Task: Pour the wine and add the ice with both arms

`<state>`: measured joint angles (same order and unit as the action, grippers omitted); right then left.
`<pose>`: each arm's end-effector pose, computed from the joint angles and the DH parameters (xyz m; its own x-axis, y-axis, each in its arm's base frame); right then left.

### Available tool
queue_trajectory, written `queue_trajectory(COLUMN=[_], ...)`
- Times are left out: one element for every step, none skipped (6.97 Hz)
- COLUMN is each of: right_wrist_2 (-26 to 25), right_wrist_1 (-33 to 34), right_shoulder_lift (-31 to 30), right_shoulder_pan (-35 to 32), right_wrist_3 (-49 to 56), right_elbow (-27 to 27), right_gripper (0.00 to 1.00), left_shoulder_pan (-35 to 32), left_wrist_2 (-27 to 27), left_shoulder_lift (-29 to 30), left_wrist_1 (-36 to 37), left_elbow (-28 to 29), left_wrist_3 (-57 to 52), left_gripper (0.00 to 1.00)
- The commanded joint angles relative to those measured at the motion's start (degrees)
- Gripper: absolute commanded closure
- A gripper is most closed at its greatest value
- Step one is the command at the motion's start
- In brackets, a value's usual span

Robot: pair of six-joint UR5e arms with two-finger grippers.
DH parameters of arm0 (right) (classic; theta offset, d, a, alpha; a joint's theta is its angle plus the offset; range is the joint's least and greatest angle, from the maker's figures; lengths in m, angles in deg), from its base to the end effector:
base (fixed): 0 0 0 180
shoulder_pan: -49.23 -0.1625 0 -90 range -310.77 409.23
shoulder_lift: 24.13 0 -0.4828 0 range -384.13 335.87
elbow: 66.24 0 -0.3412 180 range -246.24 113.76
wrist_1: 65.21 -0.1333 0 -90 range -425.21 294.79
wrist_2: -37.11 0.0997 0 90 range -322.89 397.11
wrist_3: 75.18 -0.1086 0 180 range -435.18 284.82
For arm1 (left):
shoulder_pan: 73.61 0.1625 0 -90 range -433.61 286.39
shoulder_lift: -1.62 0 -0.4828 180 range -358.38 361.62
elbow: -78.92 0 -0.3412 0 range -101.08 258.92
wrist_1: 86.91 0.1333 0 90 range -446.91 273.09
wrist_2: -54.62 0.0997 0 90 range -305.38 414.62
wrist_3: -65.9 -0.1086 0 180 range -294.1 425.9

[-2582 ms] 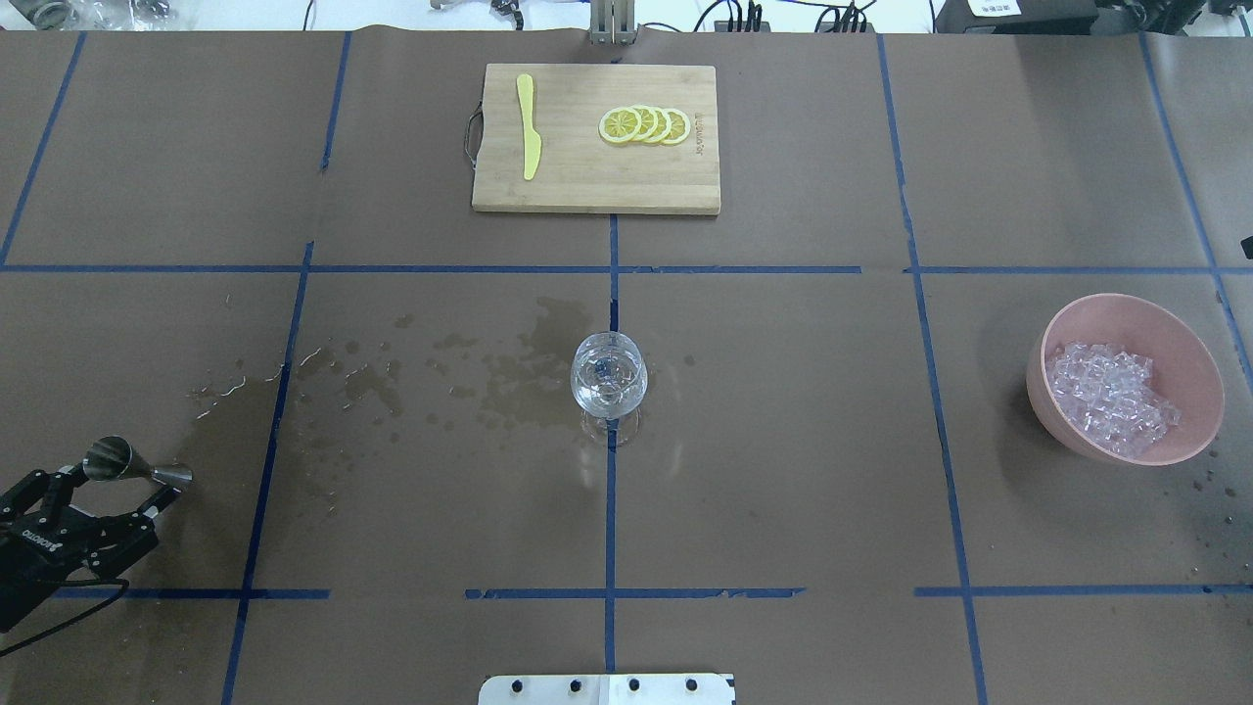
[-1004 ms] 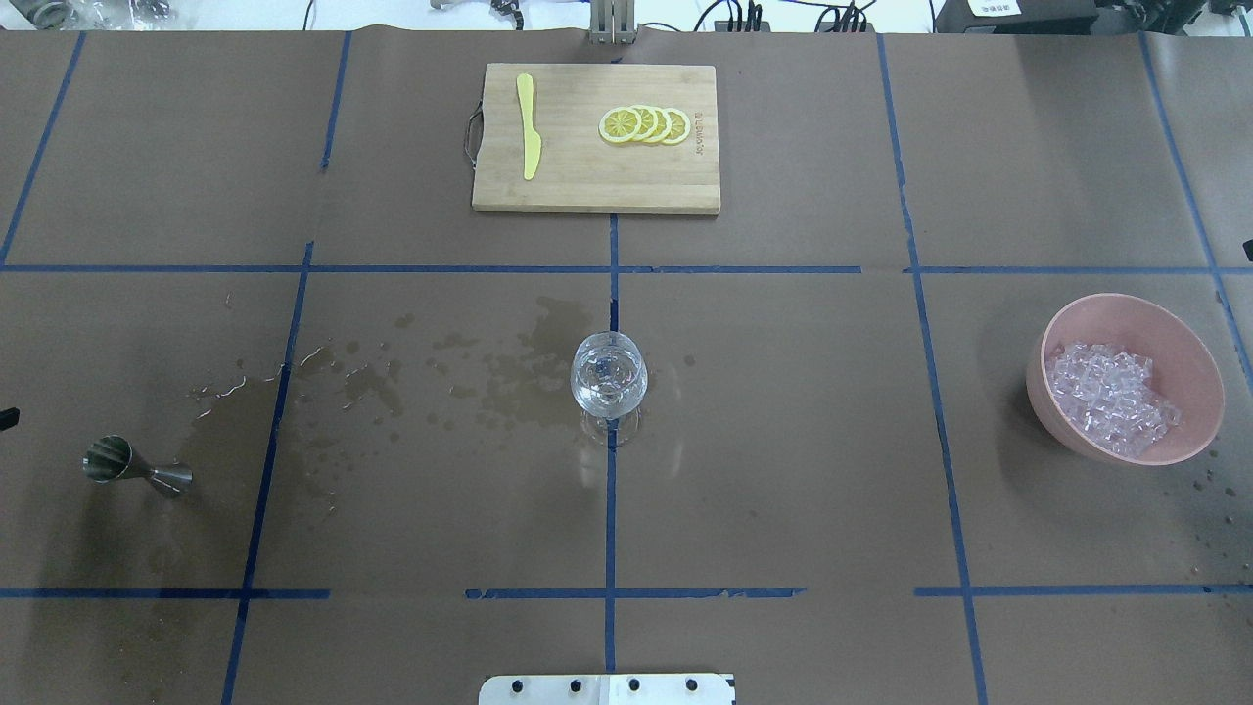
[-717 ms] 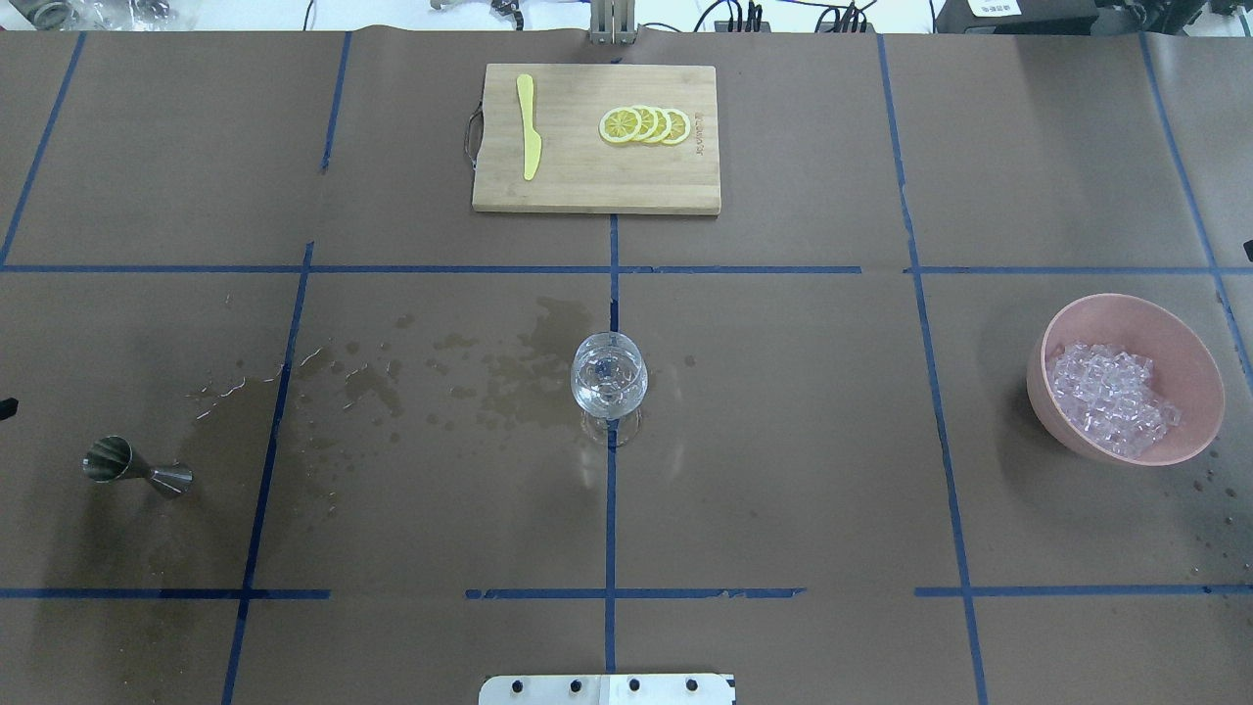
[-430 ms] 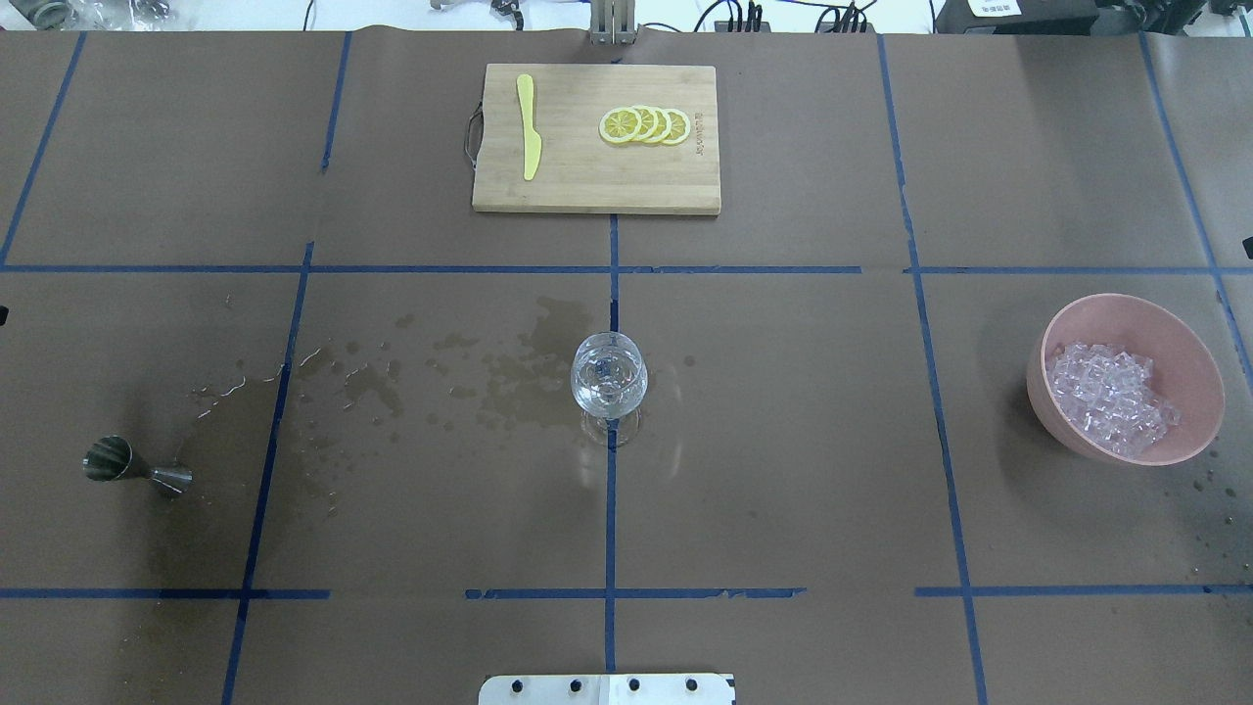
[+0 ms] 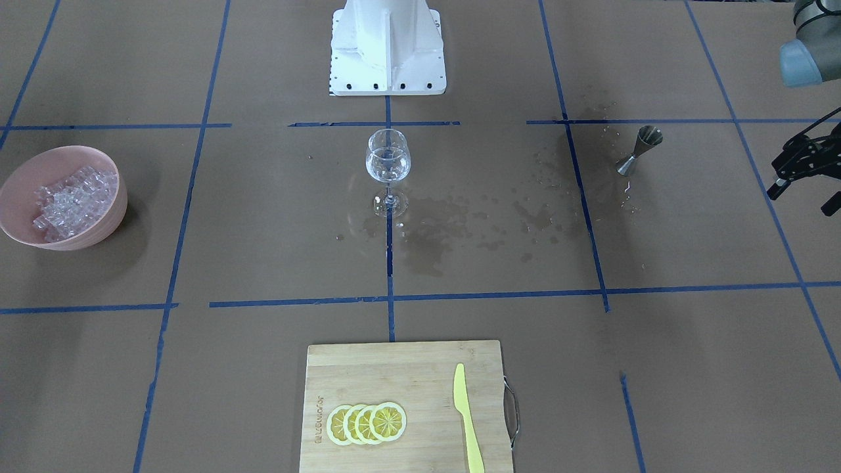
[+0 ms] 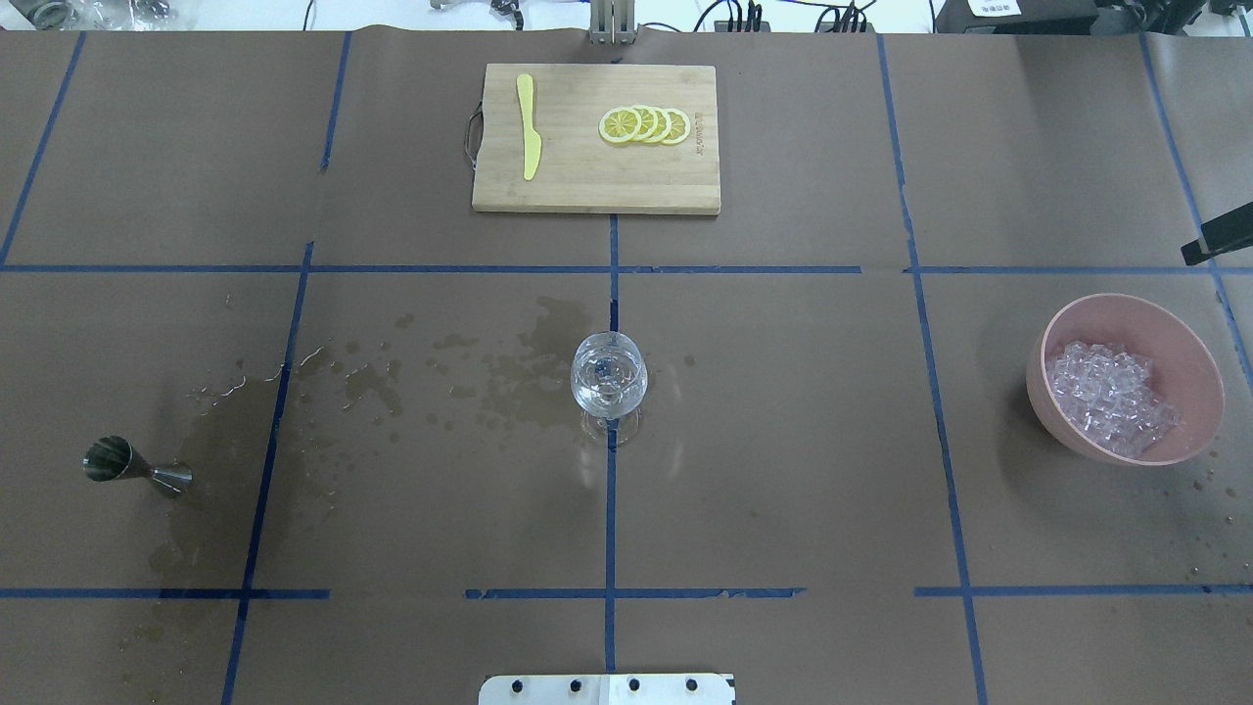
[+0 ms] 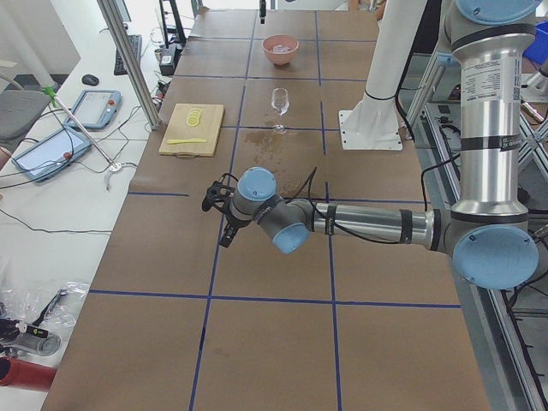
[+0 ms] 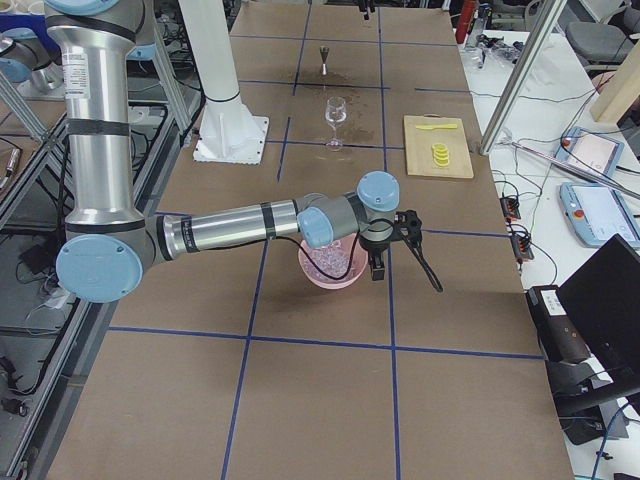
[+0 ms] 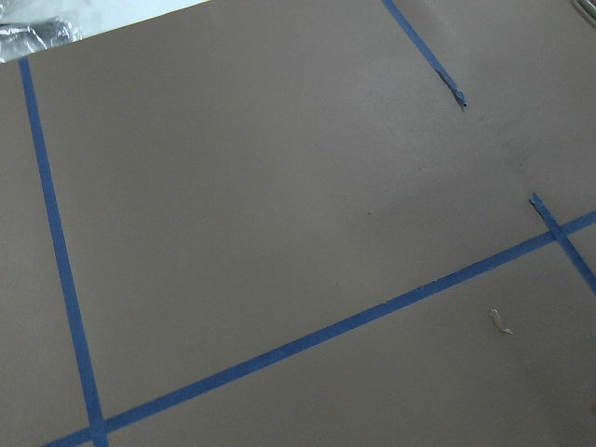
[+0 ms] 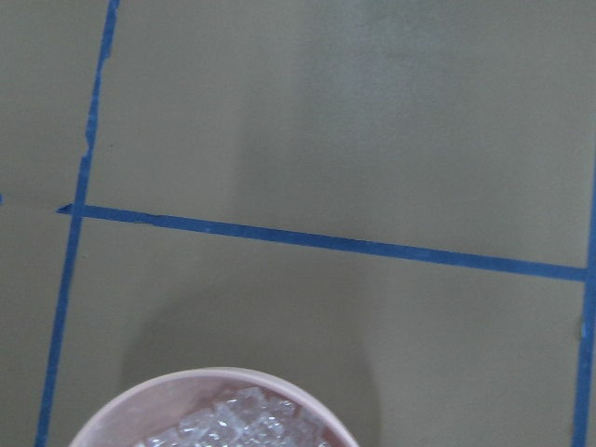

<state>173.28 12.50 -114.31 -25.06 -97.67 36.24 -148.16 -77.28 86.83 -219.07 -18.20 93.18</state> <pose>-0.0700 -0.4517 0.5995 0.6350 -0.1054 0.7653 0.0036 0.9910 0.1336 0.0555 -0.4291 0.6175 0.6139 0.2620 -0.7446 0.1028 0.9088 0.4045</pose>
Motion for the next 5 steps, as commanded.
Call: queue_trajectory(right_wrist_2=[-0.8, -1.8, -6.2, -7.0, -7.0], right_wrist_1=[0.0, 0.0, 0.0, 0.1, 0.0], right_shoulder_lift=[-4.4, -4.9, -5.1, -5.3, -6.3], right_shoulder_pan=[6.1, 7.8, 10.4, 10.9, 11.8], right_wrist_3=[-7.8, -8.3, -8.4, -8.4, -9.4], right_elbow=[6.7, 6.9, 6.8, 6.3, 5.7], right_gripper=[0.0, 0.0, 0.0, 0.0, 0.0], left_shoulder_pan=[-0.3, -0.4, -0.3, 0.2, -0.4], left_wrist_2=[-1.1, -1.2, -1.3, -1.7, -3.1], left_shoulder_lift=[0.1, 0.0, 0.0, 0.1, 0.0], left_wrist_1=[10.0, 11.4, 11.6, 13.5, 17.2], left_elbow=[-4.7, -5.1, -5.1, -5.1, -7.0], left_wrist_3=[2.3, 1.6, 1.6, 1.6, -0.4], left_gripper=[0.0, 0.0, 0.0, 0.0, 0.0])
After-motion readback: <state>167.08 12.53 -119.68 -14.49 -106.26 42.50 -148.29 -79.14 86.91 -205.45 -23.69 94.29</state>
